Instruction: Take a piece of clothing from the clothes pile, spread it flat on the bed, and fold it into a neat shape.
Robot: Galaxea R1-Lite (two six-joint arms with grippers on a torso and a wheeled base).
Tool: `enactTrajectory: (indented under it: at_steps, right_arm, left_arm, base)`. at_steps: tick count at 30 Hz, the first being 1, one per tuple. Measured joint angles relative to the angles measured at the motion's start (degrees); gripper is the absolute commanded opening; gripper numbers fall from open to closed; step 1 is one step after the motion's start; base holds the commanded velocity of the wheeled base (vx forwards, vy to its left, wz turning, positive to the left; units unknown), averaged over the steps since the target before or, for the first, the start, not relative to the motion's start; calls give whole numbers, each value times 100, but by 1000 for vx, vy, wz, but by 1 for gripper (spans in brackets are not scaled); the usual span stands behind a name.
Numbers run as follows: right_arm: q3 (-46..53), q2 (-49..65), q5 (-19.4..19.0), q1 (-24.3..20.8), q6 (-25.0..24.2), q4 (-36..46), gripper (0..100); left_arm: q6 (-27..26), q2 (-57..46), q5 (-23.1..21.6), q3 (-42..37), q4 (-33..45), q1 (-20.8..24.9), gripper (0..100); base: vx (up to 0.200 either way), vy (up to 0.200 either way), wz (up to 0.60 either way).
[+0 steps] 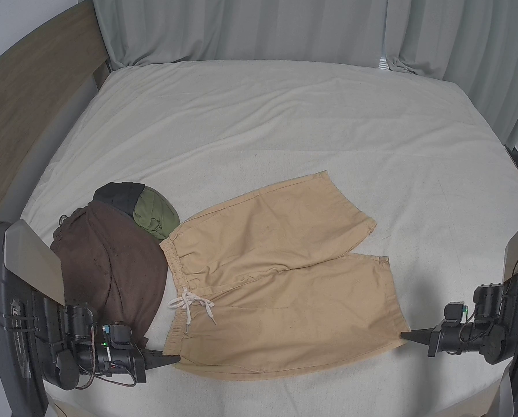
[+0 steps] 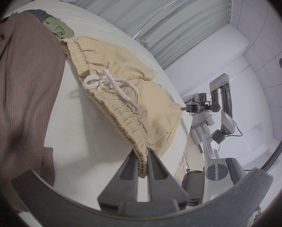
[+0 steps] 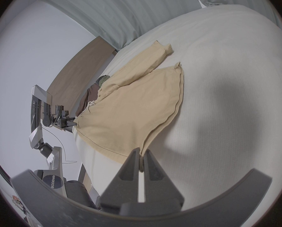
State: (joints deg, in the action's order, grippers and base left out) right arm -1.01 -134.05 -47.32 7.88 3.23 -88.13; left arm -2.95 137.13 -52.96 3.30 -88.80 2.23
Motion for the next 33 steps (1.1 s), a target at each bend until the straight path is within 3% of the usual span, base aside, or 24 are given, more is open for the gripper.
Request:
enactTrajectory:
  at_steps: [20, 33]
  right_arm:
    - [-590, 1020, 6, -319, -1436, 2, 0]
    - [-1047, 1468, 99, -383, -1915, 2, 0]
  left_arm:
    - [552, -243, 29, 824, -10, -6, 0]
    - [1153, -508, 126, 1185, -11, 20, 0]
  base:
    - [0, 0, 0]
    - [0, 0, 0]
